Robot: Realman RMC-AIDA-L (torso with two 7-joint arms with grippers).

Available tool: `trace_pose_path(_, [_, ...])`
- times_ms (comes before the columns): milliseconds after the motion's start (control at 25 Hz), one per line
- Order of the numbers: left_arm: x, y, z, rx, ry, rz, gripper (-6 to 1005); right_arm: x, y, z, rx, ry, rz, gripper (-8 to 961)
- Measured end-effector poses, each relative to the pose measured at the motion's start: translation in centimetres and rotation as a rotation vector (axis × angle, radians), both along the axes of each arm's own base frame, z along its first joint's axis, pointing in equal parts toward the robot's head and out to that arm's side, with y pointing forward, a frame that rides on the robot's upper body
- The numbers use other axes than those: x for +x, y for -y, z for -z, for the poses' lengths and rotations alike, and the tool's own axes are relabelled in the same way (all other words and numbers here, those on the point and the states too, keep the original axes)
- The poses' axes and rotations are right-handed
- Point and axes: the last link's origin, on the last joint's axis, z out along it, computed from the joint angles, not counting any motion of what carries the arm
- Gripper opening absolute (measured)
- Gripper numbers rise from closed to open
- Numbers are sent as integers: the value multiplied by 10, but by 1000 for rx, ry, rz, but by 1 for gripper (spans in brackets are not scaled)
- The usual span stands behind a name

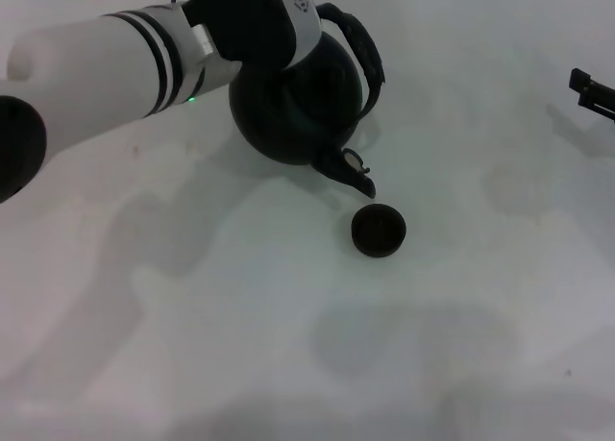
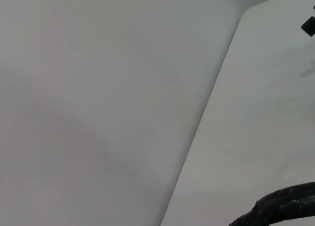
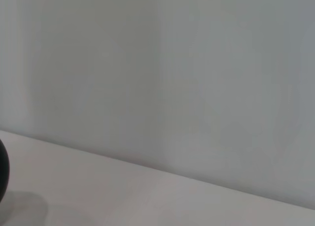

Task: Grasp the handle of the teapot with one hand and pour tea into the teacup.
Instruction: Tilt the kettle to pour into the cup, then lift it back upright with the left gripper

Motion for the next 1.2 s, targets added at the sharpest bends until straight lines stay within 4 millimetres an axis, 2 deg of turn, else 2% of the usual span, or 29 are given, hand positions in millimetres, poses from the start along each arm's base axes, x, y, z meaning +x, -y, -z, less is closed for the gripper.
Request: trace_pose_path(1200, [18,13,9,-7,-68,108,92,3,2,2,12,-13,20,855])
